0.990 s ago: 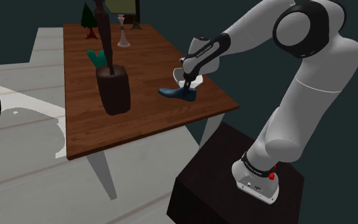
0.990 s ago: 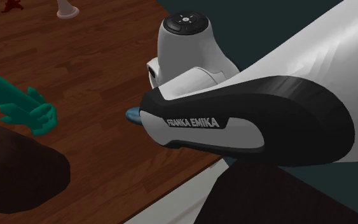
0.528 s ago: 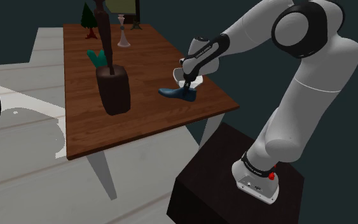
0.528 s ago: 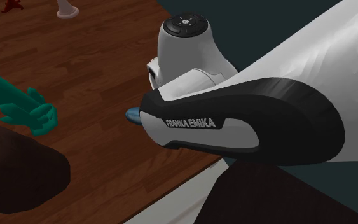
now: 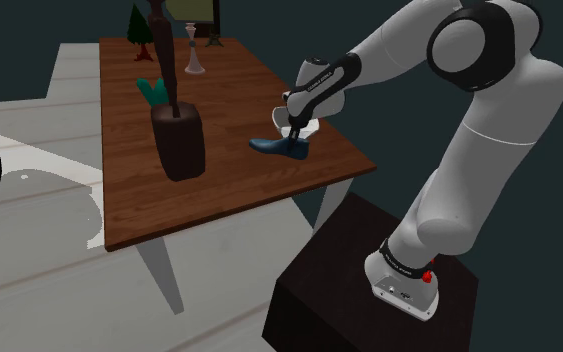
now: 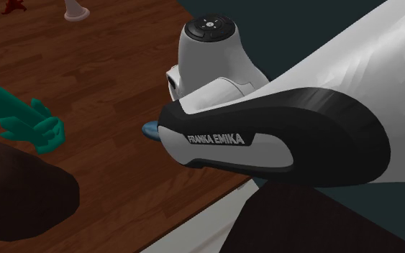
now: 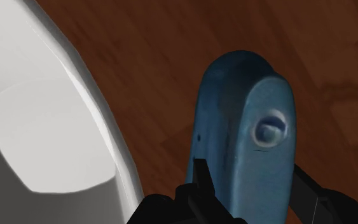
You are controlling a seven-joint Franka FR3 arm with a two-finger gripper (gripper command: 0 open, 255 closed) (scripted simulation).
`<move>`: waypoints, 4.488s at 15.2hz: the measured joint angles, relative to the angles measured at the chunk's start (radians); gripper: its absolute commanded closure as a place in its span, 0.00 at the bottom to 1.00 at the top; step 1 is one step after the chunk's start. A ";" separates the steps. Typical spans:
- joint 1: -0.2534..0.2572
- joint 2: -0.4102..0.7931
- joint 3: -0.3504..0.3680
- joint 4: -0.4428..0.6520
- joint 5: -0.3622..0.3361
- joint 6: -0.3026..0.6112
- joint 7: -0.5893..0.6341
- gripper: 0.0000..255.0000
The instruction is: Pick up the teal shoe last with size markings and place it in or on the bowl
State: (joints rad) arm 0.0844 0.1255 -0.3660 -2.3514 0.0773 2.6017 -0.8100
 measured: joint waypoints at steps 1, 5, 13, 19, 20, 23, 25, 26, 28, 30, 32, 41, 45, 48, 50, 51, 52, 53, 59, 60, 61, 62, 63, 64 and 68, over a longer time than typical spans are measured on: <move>0.000 0.000 0.000 0.000 0.000 0.000 0.000 1.00; 0.003 -0.023 -0.004 0.005 -0.017 -0.028 0.012 1.00; 0.008 -0.104 -0.011 0.033 -0.071 -0.133 0.050 1.00; 0.010 -0.155 -0.008 0.062 -0.099 -0.214 0.069 1.00; 0.011 -0.162 -0.007 0.069 -0.103 -0.228 0.074 1.00; 0.010 -0.184 -0.005 0.090 -0.113 -0.268 0.081 1.00; 0.008 -0.202 -0.006 0.104 -0.121 -0.294 0.086 1.00; 0.007 -0.206 -0.006 0.116 -0.122 -0.309 0.086 1.00; 0.007 -0.223 -0.004 0.130 -0.129 -0.339 0.091 1.00; 0.008 -0.236 -0.002 0.143 -0.134 -0.364 0.095 1.00; 0.007 -0.245 -0.001 0.161 -0.137 -0.390 0.096 1.00; -0.073 -0.052 -0.099 0.411 -0.018 -0.465 -0.136 1.00; -0.129 0.053 -0.125 0.540 0.051 -0.506 -0.239 1.00; -0.141 0.076 -0.127 0.538 0.067 -0.485 -0.262 1.00; -0.143 0.083 -0.126 0.521 0.073 -0.463 -0.268 1.00; -0.146 0.088 -0.128 0.514 0.077 -0.449 -0.273 1.00; -0.149 0.093 -0.129 0.510 0.080 -0.439 -0.276 1.00; -0.152 0.099 -0.130 0.505 0.084 -0.428 -0.280 1.00; -0.157 0.134 -0.124 0.461 0.110 -0.358 -0.298 1.00; -0.156 0.140 -0.121 0.447 0.115 -0.339 -0.302 1.00; -0.158 0.146 -0.120 0.444 0.120 -0.332 -0.305 1.00; -0.157 0.144 -0.120 0.441 0.119 -0.329 -0.305 1.00; -0.156 0.144 -0.121 0.438 0.119 -0.326 -0.303 1.00; -0.157 0.146 -0.121 0.439 0.121 -0.326 -0.305 1.00; -0.158 0.149 -0.121 0.441 0.123 -0.325 -0.308 0.00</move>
State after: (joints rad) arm -0.0734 0.2743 -0.4872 -1.9101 0.2006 2.2768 -1.1177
